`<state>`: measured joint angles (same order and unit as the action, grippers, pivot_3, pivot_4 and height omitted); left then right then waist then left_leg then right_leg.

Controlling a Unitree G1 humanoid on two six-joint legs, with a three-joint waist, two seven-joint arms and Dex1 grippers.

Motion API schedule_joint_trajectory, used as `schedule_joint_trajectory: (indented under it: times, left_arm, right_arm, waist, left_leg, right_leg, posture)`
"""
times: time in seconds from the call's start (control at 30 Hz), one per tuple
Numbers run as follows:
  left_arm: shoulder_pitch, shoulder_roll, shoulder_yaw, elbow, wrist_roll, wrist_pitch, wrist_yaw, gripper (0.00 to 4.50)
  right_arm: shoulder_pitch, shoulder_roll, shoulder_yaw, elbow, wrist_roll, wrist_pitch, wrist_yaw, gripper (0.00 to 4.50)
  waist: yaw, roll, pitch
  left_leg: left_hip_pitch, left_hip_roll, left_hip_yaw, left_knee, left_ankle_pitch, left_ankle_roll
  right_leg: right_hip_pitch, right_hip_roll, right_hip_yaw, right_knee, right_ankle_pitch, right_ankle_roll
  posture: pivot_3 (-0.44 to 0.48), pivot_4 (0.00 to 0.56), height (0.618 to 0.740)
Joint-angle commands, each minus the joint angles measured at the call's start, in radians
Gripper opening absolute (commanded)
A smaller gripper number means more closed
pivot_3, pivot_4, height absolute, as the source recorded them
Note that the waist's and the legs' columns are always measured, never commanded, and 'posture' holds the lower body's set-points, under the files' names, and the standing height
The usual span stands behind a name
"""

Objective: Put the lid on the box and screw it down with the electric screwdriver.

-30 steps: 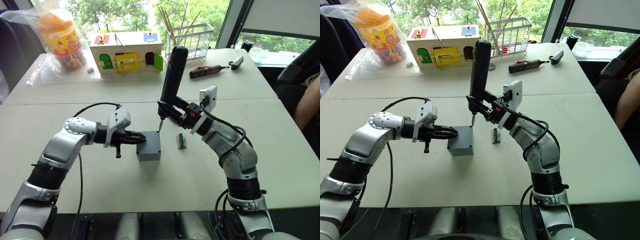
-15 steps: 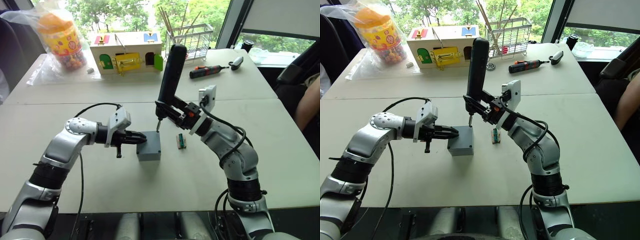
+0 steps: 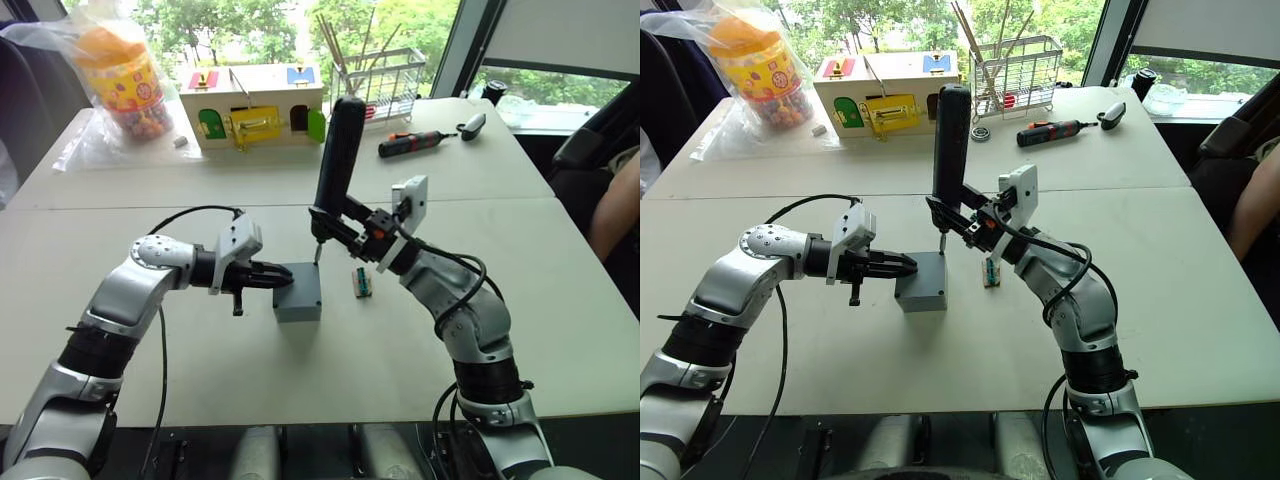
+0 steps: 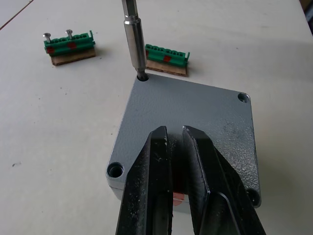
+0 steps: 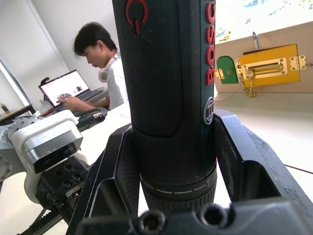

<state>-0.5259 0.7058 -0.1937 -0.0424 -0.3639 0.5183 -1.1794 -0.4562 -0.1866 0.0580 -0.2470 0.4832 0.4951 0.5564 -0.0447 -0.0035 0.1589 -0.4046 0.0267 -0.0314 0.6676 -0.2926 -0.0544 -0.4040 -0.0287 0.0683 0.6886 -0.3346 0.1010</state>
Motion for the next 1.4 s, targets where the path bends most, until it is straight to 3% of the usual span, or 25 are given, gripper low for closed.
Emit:
schedule_joint_trajectory:
  times: [0.03,0.3,0.47,0.73,1.23,1.4]
  left_arm:
    - [0.017,0.010,-0.028,0.005,0.031,0.020,-0.001,0.45]
    - [0.017,0.002,-0.041,0.007,0.039,0.017,0.003,0.45]
    - [0.030,-0.002,-0.051,-0.002,0.045,0.017,0.006,0.45]
    - [0.029,-0.011,-0.050,-0.003,0.052,0.022,0.007,0.45]
    - [0.036,-0.012,-0.051,-0.009,0.054,0.026,0.016,0.45]
    - [0.037,-0.013,-0.051,-0.012,0.053,0.028,0.019,0.45]
  right_arm:
    - [-0.001,-0.006,-0.007,-0.028,0.013,-0.002,0.002,1.72]
    - [0.029,-0.023,0.063,-0.005,-0.031,-0.019,0.027,1.72]
    - [0.042,-0.016,0.088,0.044,-0.071,-0.047,0.019,1.72]
    - [0.078,-0.013,0.146,0.090,-0.112,-0.093,0.051,1.72]
    - [0.069,0.000,0.155,0.173,-0.180,-0.130,0.016,1.72]
    - [0.071,0.005,0.145,0.176,-0.173,-0.135,0.015,1.72]
  waist:
    - [0.000,0.000,0.000]
    - [0.000,0.000,-0.001]
    - [0.000,0.000,-0.001]
    - [0.000,0.000,-0.010]
    - [0.000,-0.002,-0.018]
    - [0.001,-0.002,-0.018]
  left_leg:
    - [0.000,0.000,0.000,0.000,0.000,0.000]
    - [0.002,0.000,0.000,0.000,0.000,0.000]
    - [0.015,0.000,0.000,-0.003,-0.002,0.003]
    - [0.015,0.000,0.000,-0.003,-0.002,0.003]
    - [0.019,0.001,0.000,-0.003,-0.002,0.004]
    - [0.031,0.001,0.000,-0.006,-0.004,0.006]
  right_leg:
    - [0.000,0.000,0.000,0.000,0.000,0.000]
    - [0.002,0.000,0.000,0.000,0.000,0.000]
    - [0.015,0.001,0.000,-0.003,0.000,0.000]
    - [0.015,0.001,0.000,-0.003,0.000,0.000]
    - [0.018,0.002,0.001,-0.003,0.000,0.000]
    - [0.031,0.002,0.000,-0.008,-0.001,-0.001]
  posture:
    - [0.000,0.150,0.736]
    - [0.000,0.150,0.736]
    - [0.000,0.150,0.736]
    - [0.000,0.150,0.736]
    - [0.000,0.150,0.736]
    - [0.000,0.150,0.736]
